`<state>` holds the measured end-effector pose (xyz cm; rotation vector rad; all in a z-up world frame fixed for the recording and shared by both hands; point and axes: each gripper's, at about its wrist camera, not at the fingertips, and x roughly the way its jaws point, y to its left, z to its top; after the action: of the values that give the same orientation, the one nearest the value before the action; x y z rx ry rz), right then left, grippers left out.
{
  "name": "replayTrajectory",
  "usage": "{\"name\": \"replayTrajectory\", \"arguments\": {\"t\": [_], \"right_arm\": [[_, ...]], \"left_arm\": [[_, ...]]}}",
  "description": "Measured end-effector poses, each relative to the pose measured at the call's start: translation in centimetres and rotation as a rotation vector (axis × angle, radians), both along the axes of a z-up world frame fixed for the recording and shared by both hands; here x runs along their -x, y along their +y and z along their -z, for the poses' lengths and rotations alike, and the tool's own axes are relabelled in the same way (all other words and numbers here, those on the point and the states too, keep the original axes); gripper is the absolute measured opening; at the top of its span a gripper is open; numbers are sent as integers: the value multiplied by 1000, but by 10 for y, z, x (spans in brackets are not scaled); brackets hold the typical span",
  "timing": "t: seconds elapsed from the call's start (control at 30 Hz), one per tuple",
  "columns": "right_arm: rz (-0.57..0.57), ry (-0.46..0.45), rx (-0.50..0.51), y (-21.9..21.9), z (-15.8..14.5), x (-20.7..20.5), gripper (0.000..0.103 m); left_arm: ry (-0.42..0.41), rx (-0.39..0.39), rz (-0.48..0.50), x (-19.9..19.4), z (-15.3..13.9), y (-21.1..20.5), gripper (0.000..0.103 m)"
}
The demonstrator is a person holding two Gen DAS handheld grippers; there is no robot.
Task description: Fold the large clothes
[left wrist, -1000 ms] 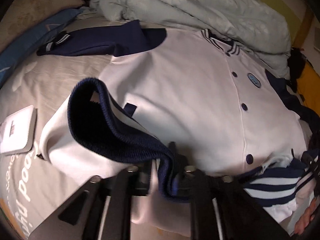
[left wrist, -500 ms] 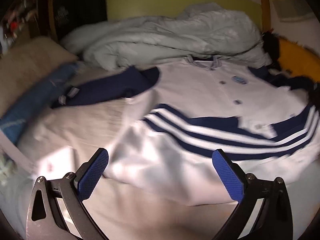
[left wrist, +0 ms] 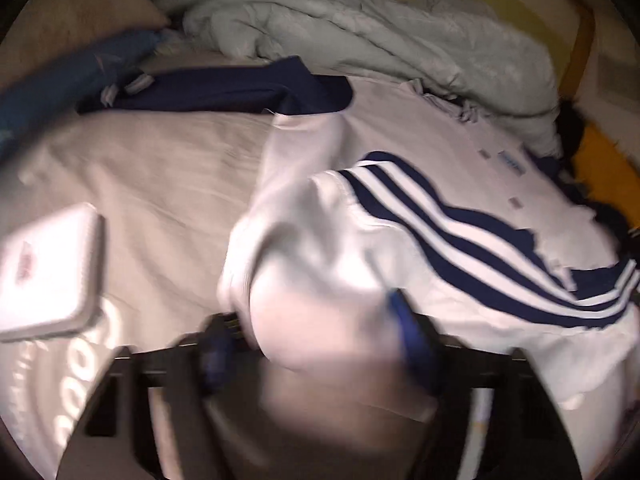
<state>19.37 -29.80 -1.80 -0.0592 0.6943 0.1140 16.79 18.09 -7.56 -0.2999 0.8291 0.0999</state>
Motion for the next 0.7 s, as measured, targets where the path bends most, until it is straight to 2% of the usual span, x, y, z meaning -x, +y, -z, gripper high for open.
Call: {"name": "replayTrajectory", "arguments": {"t": [0.03, 0.07, 0.17, 0.27, 0.33, 0.4, 0.43, 0.5, 0.53, 0.57, 0.6, 0.7], "right_arm": [[1, -50, 48, 6, -8, 2, 8], [-1, -80, 74, 11, -15, 3, 8], [-10, -185, 77, 16, -48, 4, 7], [3, -203, 35, 6, -67, -5, 7], [13, -132, 10, -2, -57, -21, 8], [-6, -28, 7, -1, -30, -36, 8], [-9, 22, 27, 2, -14, -37, 9], [15, 92, 114, 11, 13, -39, 15], [43, 90, 162, 16, 20, -36, 24], [55, 74, 172, 17, 19, -33, 37], [59, 57, 171, 17, 16, -30, 45], [73, -18, 153, 15, -3, -22, 83]], "left_arm": [[-21, 18, 7, 3, -4, -2, 35], [-47, -5, -10, 7, -12, -6, 27], [-126, -55, -39, 30, -43, -26, 16], [-171, -66, -63, 55, -65, -37, 13], [-144, -103, -57, 55, -62, -43, 13], [-88, -163, -62, 45, -46, -44, 14], [-59, -173, -54, 39, -37, -45, 15], [-13, -227, -55, 27, -22, -47, 24], [-13, -260, -72, 26, -19, -48, 33], [-26, -273, -82, 27, -19, -47, 37], [-46, -273, -85, 28, -22, -47, 38], [-100, -281, -76, 33, -33, -48, 58]]}}
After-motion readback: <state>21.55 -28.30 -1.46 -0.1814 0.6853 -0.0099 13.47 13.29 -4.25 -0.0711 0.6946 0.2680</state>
